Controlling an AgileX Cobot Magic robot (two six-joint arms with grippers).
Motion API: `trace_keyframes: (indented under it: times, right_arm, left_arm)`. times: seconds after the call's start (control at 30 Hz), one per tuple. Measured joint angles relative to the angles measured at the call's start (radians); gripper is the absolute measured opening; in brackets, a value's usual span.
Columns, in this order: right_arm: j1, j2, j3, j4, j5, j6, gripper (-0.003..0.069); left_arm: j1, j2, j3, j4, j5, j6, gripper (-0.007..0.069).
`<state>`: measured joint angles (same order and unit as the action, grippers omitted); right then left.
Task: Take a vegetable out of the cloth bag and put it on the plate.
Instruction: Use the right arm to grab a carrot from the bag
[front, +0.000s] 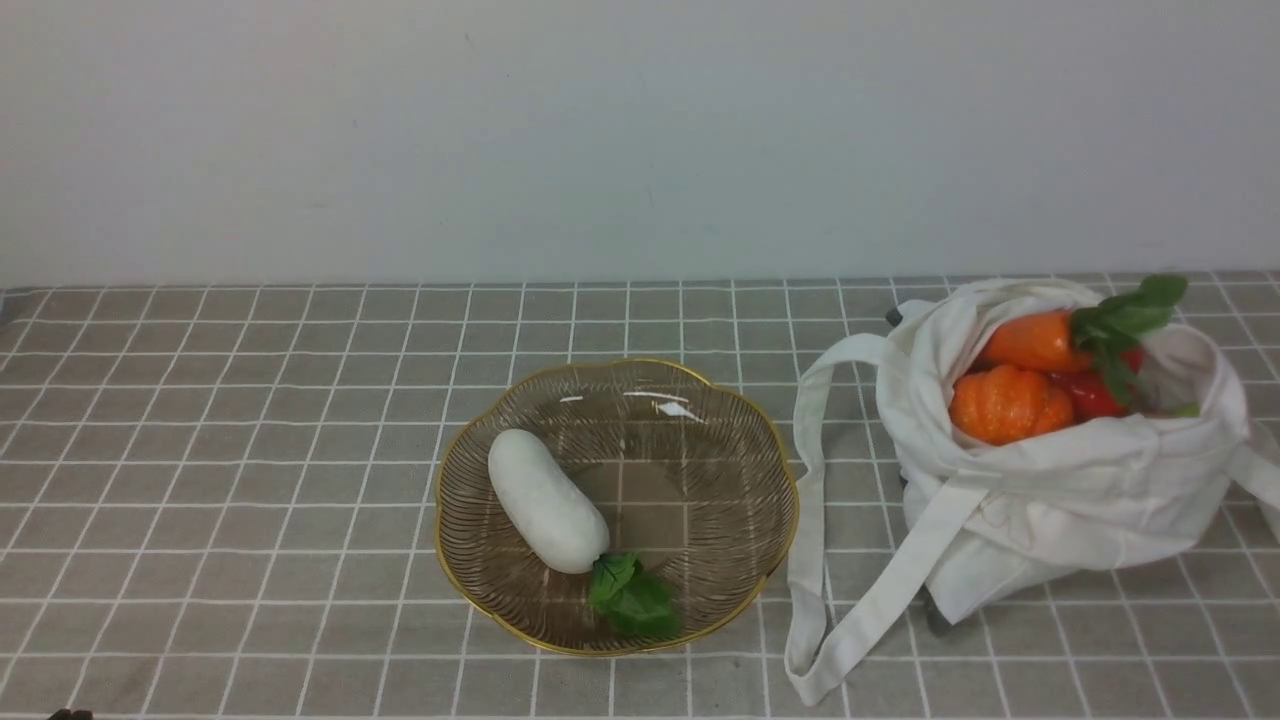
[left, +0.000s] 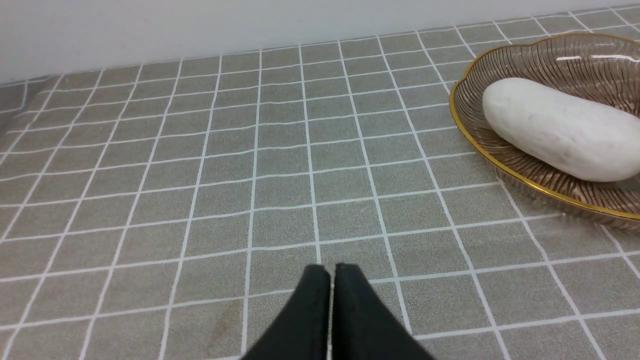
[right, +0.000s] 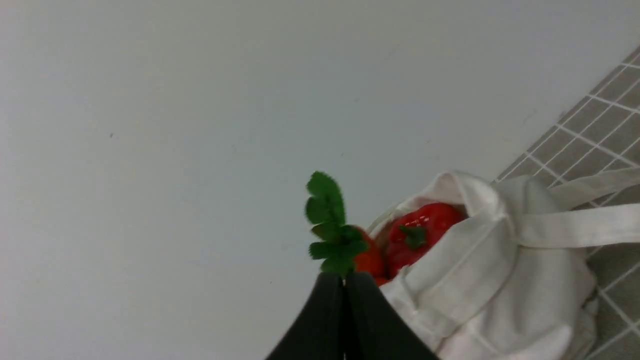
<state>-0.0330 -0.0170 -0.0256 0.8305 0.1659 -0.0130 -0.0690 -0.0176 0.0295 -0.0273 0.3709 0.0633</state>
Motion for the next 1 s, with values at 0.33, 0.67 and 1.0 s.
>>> trace_keyframes:
  times: [0.33,0.67,1.0]
  right_arm:
    - [0.0,0.479,-0.505,-0.183,0.481,-0.265,-0.0013]
    - [0.0,1.152,-0.941,-0.425,0.682,-0.273,-0.0006]
    - [0.0,1.535,-1.275,-0.396,0.832,-0.266,0.023]
  left_arm:
    - [0.0,0.0,0.0,0.0,0.0,0.0,-0.0005]
    - [0.0,0.0,0.0,0.0,0.0,0.0,-0.0005]
    - [0.0,0.0,0.0,0.0,0.0,0.0,-0.0005]
